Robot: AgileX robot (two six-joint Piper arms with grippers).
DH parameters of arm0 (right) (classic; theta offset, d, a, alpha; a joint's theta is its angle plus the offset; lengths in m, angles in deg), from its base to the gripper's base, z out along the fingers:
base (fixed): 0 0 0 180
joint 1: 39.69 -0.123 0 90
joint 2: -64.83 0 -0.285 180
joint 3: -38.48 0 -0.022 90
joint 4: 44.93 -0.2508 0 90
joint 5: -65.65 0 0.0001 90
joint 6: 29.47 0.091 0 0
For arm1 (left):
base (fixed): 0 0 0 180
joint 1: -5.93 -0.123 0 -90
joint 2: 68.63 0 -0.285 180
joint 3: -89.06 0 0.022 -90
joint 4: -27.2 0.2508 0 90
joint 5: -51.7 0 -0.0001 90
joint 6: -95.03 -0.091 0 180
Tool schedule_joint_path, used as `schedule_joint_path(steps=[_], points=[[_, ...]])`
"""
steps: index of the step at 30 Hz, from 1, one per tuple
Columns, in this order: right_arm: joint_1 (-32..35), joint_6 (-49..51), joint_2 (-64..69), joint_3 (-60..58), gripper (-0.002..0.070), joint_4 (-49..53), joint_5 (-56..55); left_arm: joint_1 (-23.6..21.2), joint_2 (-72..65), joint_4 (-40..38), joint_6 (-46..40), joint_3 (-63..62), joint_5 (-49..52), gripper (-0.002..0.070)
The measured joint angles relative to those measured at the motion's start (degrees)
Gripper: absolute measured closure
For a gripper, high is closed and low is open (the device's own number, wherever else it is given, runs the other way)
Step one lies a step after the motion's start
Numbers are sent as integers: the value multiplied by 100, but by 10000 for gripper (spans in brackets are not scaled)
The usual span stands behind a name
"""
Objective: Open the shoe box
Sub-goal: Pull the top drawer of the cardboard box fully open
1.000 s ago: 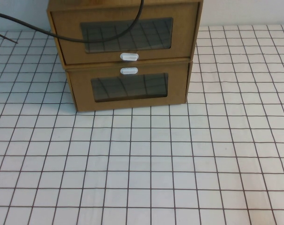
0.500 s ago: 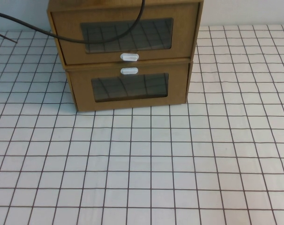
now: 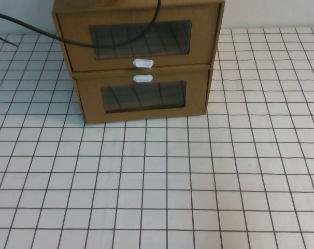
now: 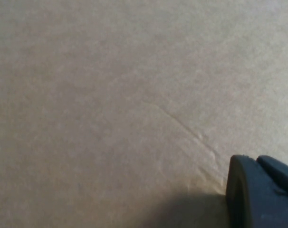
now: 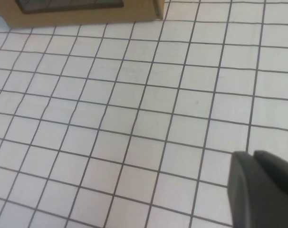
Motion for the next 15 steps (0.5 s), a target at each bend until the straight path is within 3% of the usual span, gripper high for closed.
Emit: schedule_joint_path(steps=[8,15], points=[[-185,-763,1460,889,689,-519,150,0,0,0,15,0,39,677],[-1608,-564,2788,1950,689,-123,-142,0,10,0,45,0,47,677]])
